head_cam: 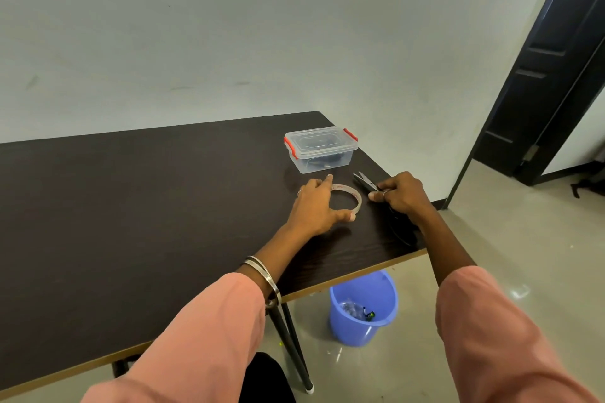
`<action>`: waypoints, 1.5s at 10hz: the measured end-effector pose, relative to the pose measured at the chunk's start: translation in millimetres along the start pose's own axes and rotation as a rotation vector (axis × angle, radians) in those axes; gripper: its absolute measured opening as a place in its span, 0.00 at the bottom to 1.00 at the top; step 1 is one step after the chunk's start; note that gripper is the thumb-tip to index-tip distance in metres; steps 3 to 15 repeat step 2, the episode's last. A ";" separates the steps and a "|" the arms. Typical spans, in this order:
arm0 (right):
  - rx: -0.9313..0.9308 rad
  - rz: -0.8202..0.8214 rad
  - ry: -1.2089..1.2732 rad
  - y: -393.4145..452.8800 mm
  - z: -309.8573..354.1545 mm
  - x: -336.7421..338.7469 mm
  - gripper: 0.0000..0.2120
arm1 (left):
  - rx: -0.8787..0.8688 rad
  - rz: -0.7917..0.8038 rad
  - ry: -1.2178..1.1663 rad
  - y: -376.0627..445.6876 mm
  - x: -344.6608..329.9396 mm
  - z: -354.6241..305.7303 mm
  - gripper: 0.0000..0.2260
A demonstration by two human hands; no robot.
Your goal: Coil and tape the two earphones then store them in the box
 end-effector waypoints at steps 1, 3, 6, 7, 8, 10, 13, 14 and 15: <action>-0.025 -0.012 0.013 0.5 -3.4 1.0 0.23 | -0.027 -0.011 -0.050 -6.5 8.6 4.1 0.41; -0.001 -0.130 0.004 2.1 8.8 5.7 0.23 | -0.053 -0.057 -0.119 -2.6 20.3 10.6 0.35; -0.001 -0.130 0.004 2.1 8.8 5.7 0.23 | -0.053 -0.057 -0.119 -2.6 20.3 10.6 0.35; -0.001 -0.130 0.004 2.1 8.8 5.7 0.23 | -0.053 -0.057 -0.119 -2.6 20.3 10.6 0.35; -0.001 -0.130 0.004 2.1 8.8 5.7 0.23 | -0.053 -0.057 -0.119 -2.6 20.3 10.6 0.35; -0.001 -0.130 0.004 2.1 8.8 5.7 0.23 | -0.053 -0.057 -0.119 -2.6 20.3 10.6 0.35; -0.001 -0.130 0.004 2.1 8.8 5.7 0.23 | -0.053 -0.057 -0.119 -2.6 20.3 10.6 0.35; -0.001 -0.130 0.004 2.1 8.8 5.7 0.23 | -0.053 -0.057 -0.119 -2.6 20.3 10.6 0.35; -0.001 -0.130 0.004 2.1 8.8 5.7 0.23 | -0.053 -0.057 -0.119 -2.6 20.3 10.6 0.35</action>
Point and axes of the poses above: each hand's wrist, its own y-axis towards the middle knuckle, its own x-axis out of the back of the hand, z = x × y, the point moved 4 cm from there along y, towards the middle knuckle, and after that the axes turned 10 degrees about y, right-handed, at the moved point
